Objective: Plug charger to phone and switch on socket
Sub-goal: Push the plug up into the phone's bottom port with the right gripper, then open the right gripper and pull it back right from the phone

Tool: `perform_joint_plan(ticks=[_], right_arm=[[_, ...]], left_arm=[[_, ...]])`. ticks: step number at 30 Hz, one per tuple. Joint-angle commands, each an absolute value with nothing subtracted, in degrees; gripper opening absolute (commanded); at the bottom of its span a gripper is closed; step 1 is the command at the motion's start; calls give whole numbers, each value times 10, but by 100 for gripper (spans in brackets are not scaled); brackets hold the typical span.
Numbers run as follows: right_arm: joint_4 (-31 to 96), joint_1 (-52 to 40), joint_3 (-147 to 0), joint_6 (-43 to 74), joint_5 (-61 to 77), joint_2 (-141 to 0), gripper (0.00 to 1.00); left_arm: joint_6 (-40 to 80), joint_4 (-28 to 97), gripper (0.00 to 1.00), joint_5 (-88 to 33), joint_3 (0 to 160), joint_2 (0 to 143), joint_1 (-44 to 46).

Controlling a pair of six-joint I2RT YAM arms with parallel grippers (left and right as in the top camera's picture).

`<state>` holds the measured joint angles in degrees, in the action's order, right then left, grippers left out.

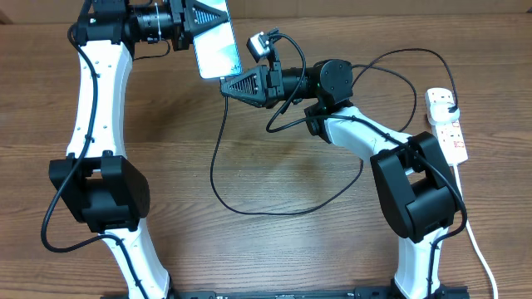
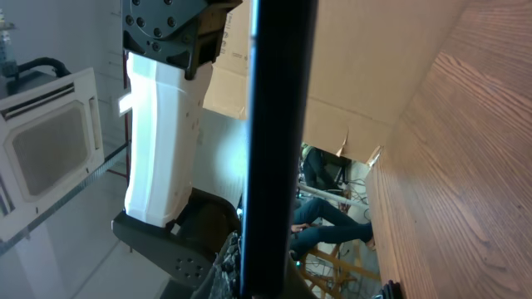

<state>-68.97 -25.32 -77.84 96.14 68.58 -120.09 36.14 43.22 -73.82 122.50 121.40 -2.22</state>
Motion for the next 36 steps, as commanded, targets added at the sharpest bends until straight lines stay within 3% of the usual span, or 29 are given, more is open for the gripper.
perform_joint_plan(ticks=[1, 17, 20, 21, 23, 25, 32, 36], right_arm=[[-686, -249, -781, 962, 628, -1199, 4], [-675, -239, -781, 962, 624, -1199, 5], [-676, -239, -781, 962, 635, -1199, 21], [-676, -239, -781, 962, 640, -1199, 33], [-680, -239, -781, 962, 653, -1199, 73], [-694, -239, -781, 962, 666, -1199, 98], [-708, -225, -781, 962, 667, -1199, 100], [-595, -193, -781, 948, 668, -1199, 100]], left_arm=[[342, 437, 4, -809, 1231, 1203, -15], [325, 453, 4, -826, 1231, 1203, -15], [325, 452, 4, -825, 1231, 1203, -15], [325, 452, 4, -823, 1231, 1203, -15], [325, 452, 4, -819, 1231, 1203, -16], [325, 452, 4, -810, 1231, 1203, -19], [325, 463, 4, -804, 1231, 1203, -38], [325, 475, 4, -804, 1231, 1203, -48]])
